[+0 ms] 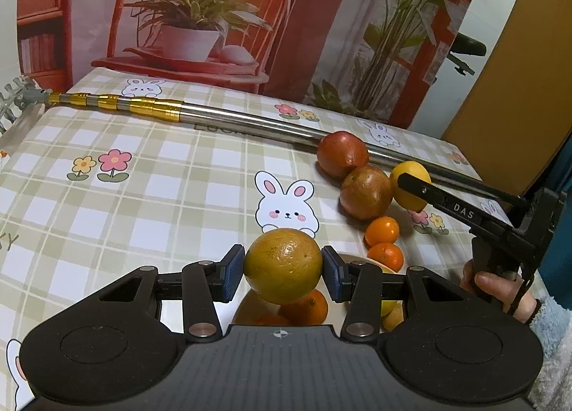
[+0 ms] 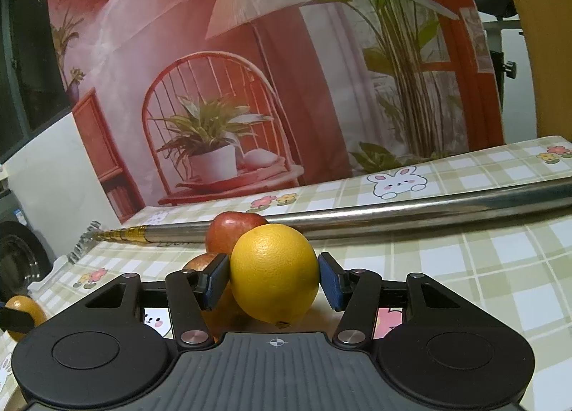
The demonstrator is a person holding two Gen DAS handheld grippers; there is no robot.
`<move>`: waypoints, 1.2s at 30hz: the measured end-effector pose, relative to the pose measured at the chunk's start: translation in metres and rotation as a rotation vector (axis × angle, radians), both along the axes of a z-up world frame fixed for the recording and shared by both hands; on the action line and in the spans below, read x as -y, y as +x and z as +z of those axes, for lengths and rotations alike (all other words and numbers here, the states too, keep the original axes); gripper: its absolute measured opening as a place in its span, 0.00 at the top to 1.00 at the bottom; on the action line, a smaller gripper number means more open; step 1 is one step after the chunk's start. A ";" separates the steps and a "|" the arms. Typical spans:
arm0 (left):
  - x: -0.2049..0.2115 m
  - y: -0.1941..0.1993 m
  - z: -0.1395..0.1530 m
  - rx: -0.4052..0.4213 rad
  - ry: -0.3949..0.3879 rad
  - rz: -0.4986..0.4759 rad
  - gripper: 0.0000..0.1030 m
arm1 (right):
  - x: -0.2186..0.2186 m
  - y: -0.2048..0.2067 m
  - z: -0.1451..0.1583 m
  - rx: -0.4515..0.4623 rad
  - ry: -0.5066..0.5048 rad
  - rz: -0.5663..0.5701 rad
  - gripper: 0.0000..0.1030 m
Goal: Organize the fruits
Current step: 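Carry the yellow-orange fruit over the plate with the left tool while the right tool carries the grapefruit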
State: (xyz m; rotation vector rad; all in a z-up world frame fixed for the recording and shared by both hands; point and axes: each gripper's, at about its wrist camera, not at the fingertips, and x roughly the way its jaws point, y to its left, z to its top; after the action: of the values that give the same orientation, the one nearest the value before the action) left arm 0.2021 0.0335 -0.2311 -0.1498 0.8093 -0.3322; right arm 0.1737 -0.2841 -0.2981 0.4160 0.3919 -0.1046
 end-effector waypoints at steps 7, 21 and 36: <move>-0.003 -0.013 0.000 -0.015 -0.005 -0.005 0.52 | -0.003 -0.004 0.002 -0.027 -0.001 -0.023 0.51; 0.010 -0.027 0.000 -0.021 0.005 -0.082 0.52 | -0.034 -0.065 0.029 -0.009 -0.011 -0.026 0.51; 0.013 -0.058 -0.004 -0.054 0.001 -0.110 0.52 | -0.073 -0.109 0.053 0.030 0.129 0.015 0.51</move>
State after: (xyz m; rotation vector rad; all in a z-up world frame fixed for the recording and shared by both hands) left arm 0.1440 0.0208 -0.2355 -0.1134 0.8731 -0.4332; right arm 0.0644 -0.2114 -0.2451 0.5409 0.3728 -0.0589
